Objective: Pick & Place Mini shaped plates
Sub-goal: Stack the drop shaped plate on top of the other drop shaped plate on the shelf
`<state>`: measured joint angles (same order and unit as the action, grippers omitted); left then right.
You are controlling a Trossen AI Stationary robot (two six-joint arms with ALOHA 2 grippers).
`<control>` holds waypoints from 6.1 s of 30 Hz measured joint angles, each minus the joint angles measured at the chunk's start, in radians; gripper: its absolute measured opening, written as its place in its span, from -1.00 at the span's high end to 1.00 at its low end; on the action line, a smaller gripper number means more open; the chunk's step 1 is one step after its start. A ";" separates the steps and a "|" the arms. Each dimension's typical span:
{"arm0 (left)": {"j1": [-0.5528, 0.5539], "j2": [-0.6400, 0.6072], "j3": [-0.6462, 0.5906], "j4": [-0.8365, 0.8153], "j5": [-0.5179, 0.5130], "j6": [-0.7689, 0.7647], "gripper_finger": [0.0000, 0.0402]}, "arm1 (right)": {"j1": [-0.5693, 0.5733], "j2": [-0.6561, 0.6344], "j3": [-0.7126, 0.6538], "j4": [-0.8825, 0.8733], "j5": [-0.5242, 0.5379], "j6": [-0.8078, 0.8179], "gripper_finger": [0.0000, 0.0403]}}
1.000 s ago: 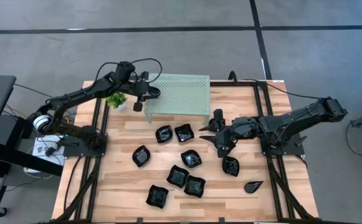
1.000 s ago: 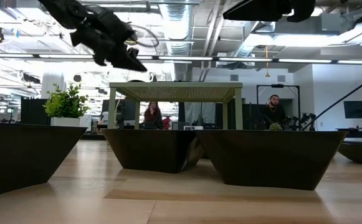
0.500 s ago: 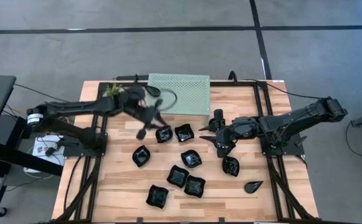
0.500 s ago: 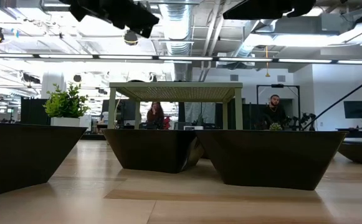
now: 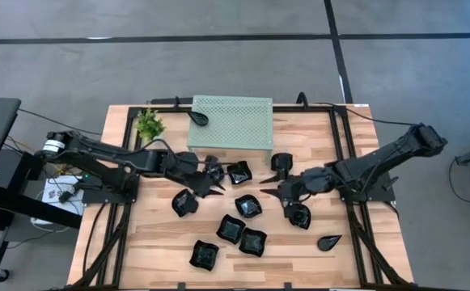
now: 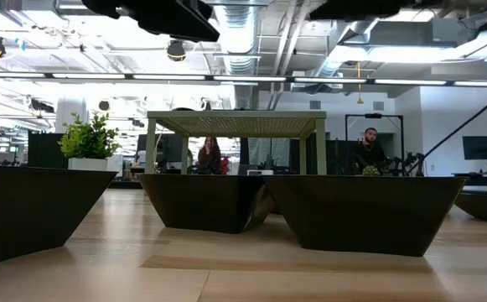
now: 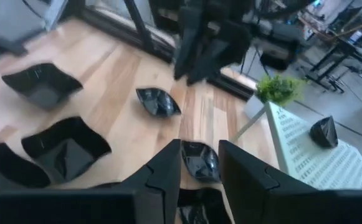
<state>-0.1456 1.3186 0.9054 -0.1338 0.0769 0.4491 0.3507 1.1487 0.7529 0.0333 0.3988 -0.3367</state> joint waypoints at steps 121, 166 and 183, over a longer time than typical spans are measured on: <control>-0.089 0.423 0.000 0.387 0.151 0.148 0.42 | 0.145 0.801 0.788 -0.915 -0.058 -0.394 1.00; -0.091 0.423 0.000 0.352 0.163 0.097 0.94 | 0.108 0.799 0.787 -0.792 -0.042 -0.309 0.79; -0.090 0.426 0.000 0.339 0.137 0.092 0.95 | 0.162 0.740 0.792 -0.836 0.137 -0.261 0.57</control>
<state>-0.2352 1.7449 0.9052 0.2051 0.2142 0.5411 0.5132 1.8886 1.5448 -0.8030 0.5356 -0.5974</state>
